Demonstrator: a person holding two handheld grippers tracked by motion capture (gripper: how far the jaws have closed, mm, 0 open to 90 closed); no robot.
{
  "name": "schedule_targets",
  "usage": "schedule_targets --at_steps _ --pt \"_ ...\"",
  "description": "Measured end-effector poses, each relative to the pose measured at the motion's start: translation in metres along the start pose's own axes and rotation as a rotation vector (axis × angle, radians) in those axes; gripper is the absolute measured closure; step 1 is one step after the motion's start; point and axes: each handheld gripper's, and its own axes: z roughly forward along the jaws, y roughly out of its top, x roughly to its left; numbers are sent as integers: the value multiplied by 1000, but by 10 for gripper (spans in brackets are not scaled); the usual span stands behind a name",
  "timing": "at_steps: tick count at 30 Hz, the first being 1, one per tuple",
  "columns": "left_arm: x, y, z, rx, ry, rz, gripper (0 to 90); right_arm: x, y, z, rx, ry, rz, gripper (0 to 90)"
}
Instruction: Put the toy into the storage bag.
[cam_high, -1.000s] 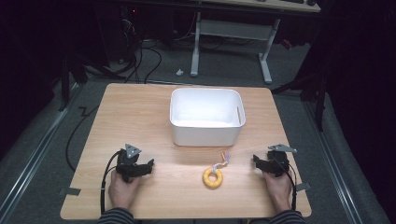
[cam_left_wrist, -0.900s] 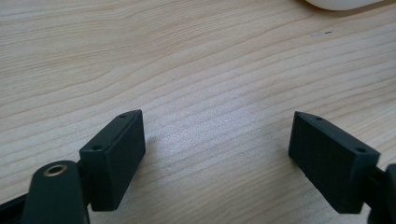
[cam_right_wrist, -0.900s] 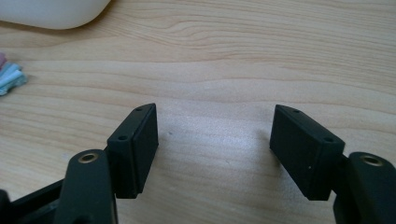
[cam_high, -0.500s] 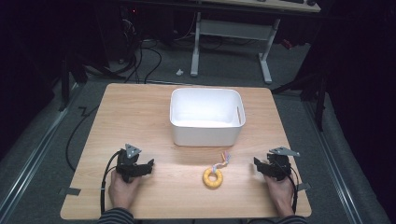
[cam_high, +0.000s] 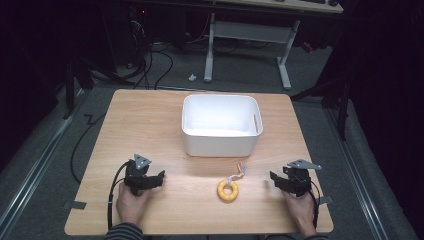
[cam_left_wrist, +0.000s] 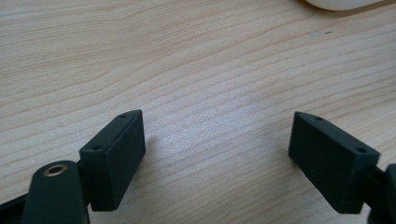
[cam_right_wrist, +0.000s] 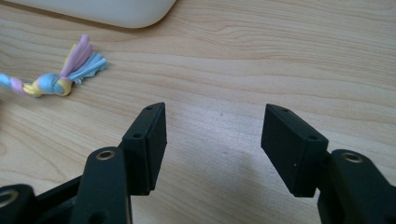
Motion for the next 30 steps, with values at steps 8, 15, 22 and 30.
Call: schedule_targets --at_steps 8,15,22,30 --pt "0 0 0 -1 0 -1 191 6 1 -4 4 30 -17 432" --pt "0 0 0 -1 0 -1 191 25 6 -5 21 21 -120 459" --pt "0 0 0 0 -1 1 191 49 13 -4 53 83 -181 480" --pt "0 0 0 0 -1 0 191 59 20 -4 77 119 -211 491"
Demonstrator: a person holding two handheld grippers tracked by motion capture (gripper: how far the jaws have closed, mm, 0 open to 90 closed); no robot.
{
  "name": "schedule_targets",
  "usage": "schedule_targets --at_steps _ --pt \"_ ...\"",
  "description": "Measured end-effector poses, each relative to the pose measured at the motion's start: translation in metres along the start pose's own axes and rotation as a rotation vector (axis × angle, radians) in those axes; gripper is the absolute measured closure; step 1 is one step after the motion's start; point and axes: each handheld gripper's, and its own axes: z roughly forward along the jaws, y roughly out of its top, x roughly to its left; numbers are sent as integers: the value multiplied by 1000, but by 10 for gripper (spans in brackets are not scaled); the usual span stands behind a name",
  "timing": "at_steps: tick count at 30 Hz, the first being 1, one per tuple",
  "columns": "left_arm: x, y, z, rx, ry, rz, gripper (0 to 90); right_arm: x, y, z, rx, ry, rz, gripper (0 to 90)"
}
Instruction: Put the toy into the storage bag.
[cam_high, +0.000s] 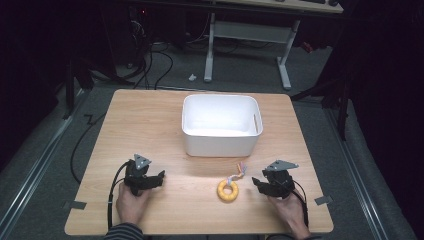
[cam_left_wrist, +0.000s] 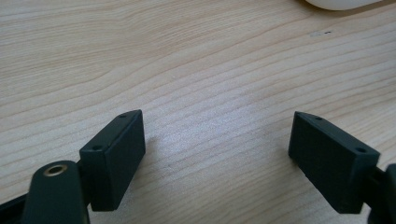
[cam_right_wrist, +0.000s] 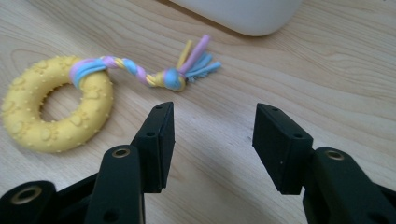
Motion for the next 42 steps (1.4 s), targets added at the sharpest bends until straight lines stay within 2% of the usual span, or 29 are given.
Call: schedule_targets --at_steps 3,7,18,21,27,37,42 --pt "0 0 0 -1 0 -1 191 7 5 1 8 31 -15 507" --pt "0 0 0 0 0 0 191 15 9 3 46 70 -48 497" --pt "0 0 0 0 -1 0 191 35 22 9 97 116 -113 516" --pt "0 0 0 0 -1 1 191 42 27 13 123 154 -127 552" --pt "0 0 0 0 0 1 192 51 34 20 167 163 -150 568" --pt "0 0 0 2 -2 2 191 62 40 37 240 151 -149 563" --pt "0 0 0 2 -2 2 191 64 40 43 254 150 -146 561"
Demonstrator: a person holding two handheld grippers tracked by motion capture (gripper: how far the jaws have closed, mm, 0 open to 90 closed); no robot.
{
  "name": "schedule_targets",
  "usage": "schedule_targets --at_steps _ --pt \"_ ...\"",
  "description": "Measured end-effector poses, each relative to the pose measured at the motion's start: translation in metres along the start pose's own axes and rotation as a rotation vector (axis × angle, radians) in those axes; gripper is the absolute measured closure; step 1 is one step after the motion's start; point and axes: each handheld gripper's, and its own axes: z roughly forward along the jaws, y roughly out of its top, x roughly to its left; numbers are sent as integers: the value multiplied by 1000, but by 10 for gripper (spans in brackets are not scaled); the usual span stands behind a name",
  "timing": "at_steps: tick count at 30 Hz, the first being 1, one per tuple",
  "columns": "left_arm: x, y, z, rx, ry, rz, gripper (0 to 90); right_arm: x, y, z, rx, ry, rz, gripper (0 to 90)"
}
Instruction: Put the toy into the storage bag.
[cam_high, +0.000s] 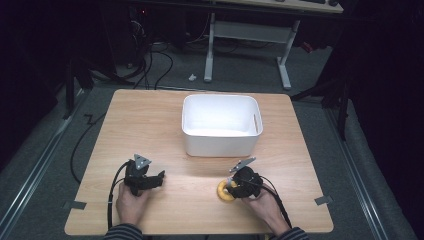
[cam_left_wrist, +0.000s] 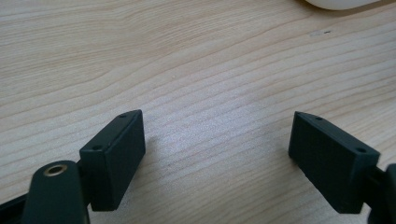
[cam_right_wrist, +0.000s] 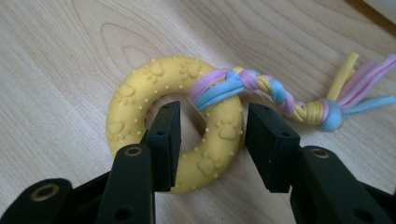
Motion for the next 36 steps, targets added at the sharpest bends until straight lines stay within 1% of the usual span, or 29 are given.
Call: schedule_targets --at_steps 5,7,10,11,12,18,19,21,25,28,30,33,34,36 --pt "0 0 0 0 0 0 191 1 2 4 12 1 -2 581" --pt "0 0 0 0 0 0 191 2 2 4 13 -13 -7 604" --pt "0 0 0 0 0 0 191 2 2 4 13 -21 -12 616" --pt "0 0 0 0 0 0 191 2 2 4 12 -26 -13 645" --pt "0 0 0 0 0 0 191 3 2 4 11 -36 -18 645" --pt "0 0 0 0 0 0 191 2 0 3 -1 -30 -8 655" --pt "0 0 0 0 0 0 191 2 0 3 -3 -29 0 657" --pt "0 0 0 0 0 0 191 1 -1 2 -8 -29 -3 658" --pt "0 0 0 0 0 0 191 1 -3 -2 -25 -26 3 663" --pt "0 0 0 -1 0 0 191 -3 -6 -9 -48 -25 13 663" --pt "0 0 0 0 0 0 191 -3 -7 -10 -53 -27 15 663" --pt "0 0 0 -2 5 1 191 -7 -11 -16 -84 -27 24 663" --pt "0 0 0 -2 5 1 190 -9 -13 -19 -103 -19 40 663" --pt "-1 0 0 -2 5 1 190 -9 -14 -22 -122 -24 39 663"
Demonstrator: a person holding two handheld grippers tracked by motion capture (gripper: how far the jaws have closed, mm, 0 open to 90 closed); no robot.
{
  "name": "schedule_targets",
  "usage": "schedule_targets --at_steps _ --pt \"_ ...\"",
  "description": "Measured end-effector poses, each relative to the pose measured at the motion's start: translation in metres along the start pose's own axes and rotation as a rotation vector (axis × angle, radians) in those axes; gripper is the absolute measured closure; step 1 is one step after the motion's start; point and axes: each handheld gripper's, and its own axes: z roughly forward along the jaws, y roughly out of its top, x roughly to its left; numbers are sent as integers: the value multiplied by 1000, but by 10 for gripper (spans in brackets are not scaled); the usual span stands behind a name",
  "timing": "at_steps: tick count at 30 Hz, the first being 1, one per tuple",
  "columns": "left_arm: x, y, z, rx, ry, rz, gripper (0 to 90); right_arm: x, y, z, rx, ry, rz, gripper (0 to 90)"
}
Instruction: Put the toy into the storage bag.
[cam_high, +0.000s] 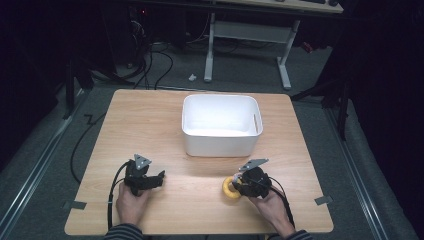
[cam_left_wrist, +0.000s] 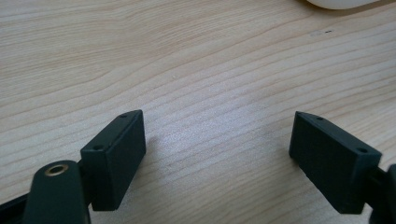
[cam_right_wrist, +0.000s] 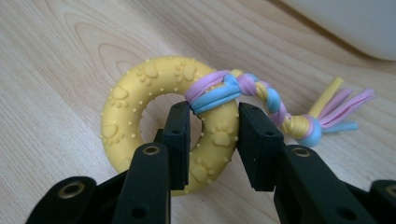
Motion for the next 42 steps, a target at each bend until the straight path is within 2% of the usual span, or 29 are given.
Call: schedule_targets --at_steps 5,9,19,25,34,35,42 --pt "0 0 0 0 0 0 190 -3 -2 -7 -42 9 15 663" --pt "0 0 0 0 0 0 190 -8 -6 -13 -53 13 37 663" --pt "0 0 0 0 -1 -1 190 -24 -13 -34 -87 -14 73 663" --pt "0 0 0 0 -1 -1 190 -28 -14 -40 -70 -45 63 663" --pt "0 0 0 1 -4 -1 190 -39 -11 -54 -86 -66 81 663" --pt "0 0 0 1 -4 -1 190 -42 -9 -60 -94 -73 82 663" --pt "0 0 0 1 -4 0 190 -51 -6 -71 -121 -76 101 663"
